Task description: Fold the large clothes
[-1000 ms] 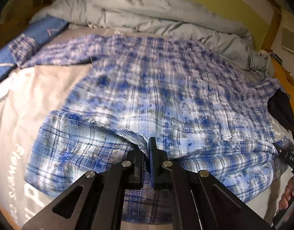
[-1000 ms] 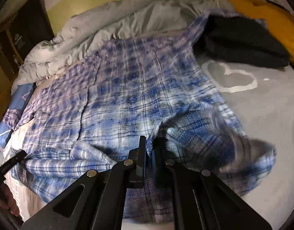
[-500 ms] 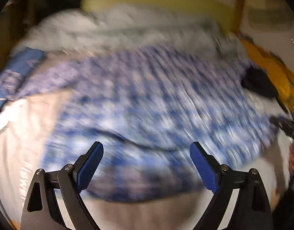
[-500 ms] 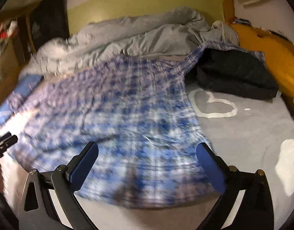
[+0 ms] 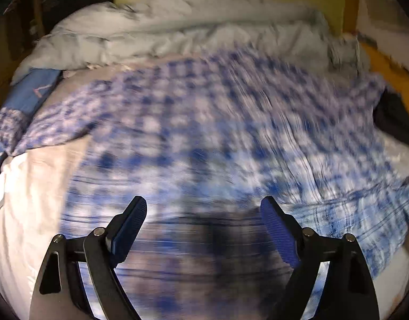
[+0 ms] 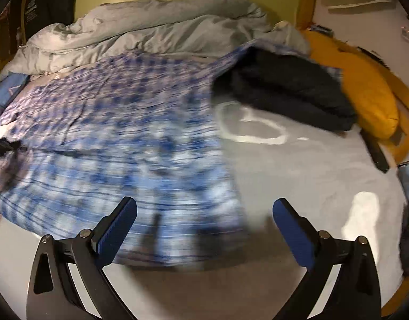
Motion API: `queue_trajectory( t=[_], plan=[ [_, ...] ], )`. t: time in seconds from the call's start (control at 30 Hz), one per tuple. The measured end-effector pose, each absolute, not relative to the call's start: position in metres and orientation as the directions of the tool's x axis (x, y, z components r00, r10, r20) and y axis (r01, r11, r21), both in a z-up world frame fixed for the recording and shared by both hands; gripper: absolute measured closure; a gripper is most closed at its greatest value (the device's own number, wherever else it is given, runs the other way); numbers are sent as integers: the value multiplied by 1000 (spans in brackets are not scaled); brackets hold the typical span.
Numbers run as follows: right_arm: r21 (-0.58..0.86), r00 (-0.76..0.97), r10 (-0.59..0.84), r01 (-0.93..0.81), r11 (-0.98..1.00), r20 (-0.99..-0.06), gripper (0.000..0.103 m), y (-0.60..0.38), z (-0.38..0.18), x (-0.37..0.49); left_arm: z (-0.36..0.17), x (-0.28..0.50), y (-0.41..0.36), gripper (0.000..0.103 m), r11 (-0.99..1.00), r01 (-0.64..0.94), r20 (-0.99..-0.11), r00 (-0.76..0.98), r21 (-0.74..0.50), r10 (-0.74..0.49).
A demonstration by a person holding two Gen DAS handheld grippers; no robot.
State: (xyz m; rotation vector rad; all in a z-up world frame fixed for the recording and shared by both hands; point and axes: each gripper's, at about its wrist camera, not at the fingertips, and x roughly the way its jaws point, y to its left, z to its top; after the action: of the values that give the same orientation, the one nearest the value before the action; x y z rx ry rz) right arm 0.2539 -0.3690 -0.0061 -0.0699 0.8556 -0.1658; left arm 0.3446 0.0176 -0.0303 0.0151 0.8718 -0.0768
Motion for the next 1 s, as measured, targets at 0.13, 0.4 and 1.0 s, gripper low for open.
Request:
queue_trajectory(
  t=[0.13, 0.4, 1.0],
  plan=[
    [-20, 649, -99, 127, 992, -754, 2, -392, -11, 262, -17, 318, 60, 14, 999, 12, -739, 674, 32, 16],
    [-64, 643, -57, 12, 998, -764, 27, -378, -28, 290, -31, 273, 146, 14, 991, -132, -751, 654, 7, 93],
    [88, 704, 30, 47, 995, -710, 100, -385, 14, 292, -26, 253, 170, 99, 983, -121, -671, 741, -139, -4]
  ],
)
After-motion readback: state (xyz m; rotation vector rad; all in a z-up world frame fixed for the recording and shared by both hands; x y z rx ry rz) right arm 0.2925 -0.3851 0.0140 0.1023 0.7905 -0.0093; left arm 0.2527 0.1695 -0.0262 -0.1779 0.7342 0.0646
